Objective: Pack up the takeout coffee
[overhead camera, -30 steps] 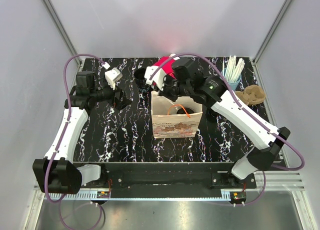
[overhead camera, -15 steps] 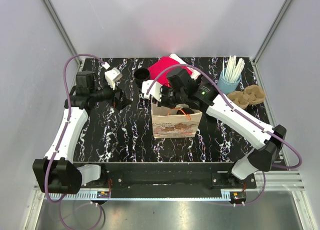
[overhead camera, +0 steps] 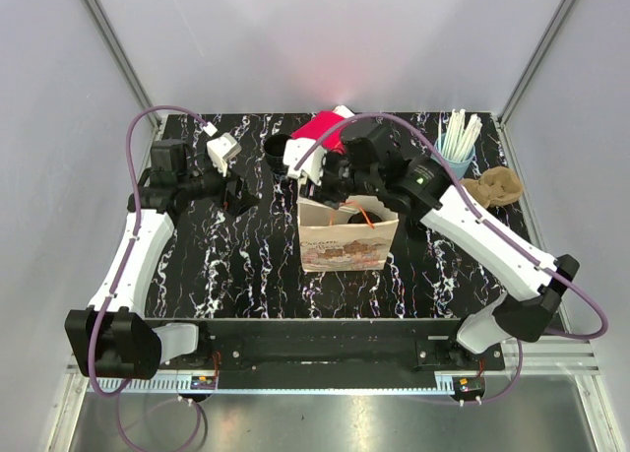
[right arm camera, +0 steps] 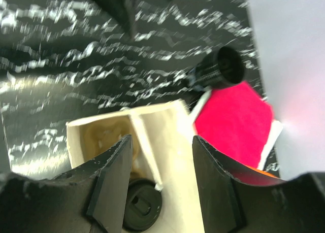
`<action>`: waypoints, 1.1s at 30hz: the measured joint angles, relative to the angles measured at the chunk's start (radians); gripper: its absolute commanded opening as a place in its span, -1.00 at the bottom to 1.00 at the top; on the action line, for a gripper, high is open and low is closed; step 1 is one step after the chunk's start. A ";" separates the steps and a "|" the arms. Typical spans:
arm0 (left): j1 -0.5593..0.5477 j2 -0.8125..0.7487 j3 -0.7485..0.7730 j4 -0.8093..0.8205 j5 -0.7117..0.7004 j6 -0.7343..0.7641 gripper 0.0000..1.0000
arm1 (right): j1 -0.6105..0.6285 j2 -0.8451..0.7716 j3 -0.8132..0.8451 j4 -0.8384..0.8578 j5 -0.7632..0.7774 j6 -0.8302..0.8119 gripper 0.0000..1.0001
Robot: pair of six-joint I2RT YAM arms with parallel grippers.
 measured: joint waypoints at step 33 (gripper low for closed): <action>0.006 0.000 0.000 0.000 0.008 0.011 0.98 | 0.035 0.051 -0.018 -0.014 0.071 0.067 -0.04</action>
